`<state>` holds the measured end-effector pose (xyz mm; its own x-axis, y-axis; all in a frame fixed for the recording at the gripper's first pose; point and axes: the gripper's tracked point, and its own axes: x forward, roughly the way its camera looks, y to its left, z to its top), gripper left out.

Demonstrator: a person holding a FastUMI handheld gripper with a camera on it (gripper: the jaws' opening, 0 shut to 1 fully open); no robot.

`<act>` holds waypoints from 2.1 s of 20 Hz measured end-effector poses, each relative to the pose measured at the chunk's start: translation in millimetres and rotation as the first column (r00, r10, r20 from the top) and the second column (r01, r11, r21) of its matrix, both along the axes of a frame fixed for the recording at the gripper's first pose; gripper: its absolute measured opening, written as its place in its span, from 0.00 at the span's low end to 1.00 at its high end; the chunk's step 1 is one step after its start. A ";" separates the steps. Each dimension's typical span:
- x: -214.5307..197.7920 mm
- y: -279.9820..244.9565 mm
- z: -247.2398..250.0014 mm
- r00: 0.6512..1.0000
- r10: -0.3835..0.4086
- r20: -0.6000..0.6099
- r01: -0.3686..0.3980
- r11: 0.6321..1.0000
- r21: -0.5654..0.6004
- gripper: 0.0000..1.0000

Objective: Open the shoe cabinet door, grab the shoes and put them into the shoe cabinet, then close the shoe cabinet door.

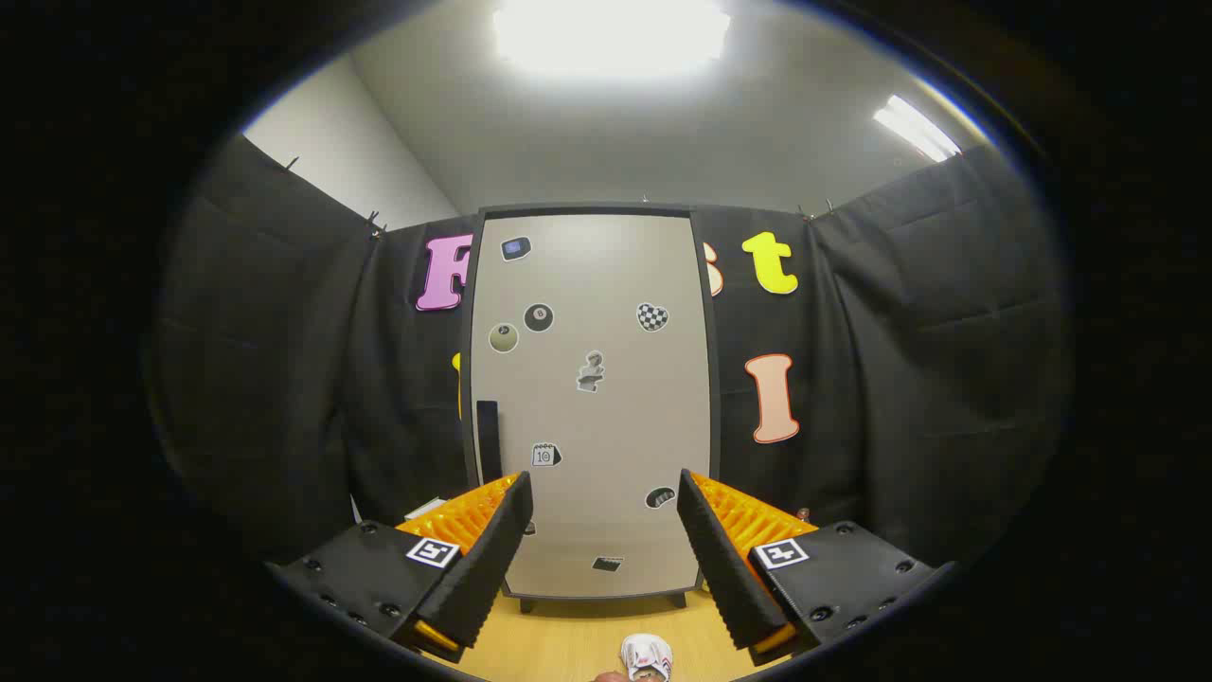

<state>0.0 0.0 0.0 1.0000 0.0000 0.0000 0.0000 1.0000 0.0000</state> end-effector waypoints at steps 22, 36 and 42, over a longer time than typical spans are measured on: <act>13.9 5.9 -22.7 0.997 0.026 -0.069 -0.024 1.000 0.020 0.96; 89.2 48.4 -26.5 0.988 0.094 -0.122 -0.095 0.995 -0.004 0.96; 141.0 99.3 -31.7 0.970 0.192 -0.149 -0.191 0.981 0.021 0.96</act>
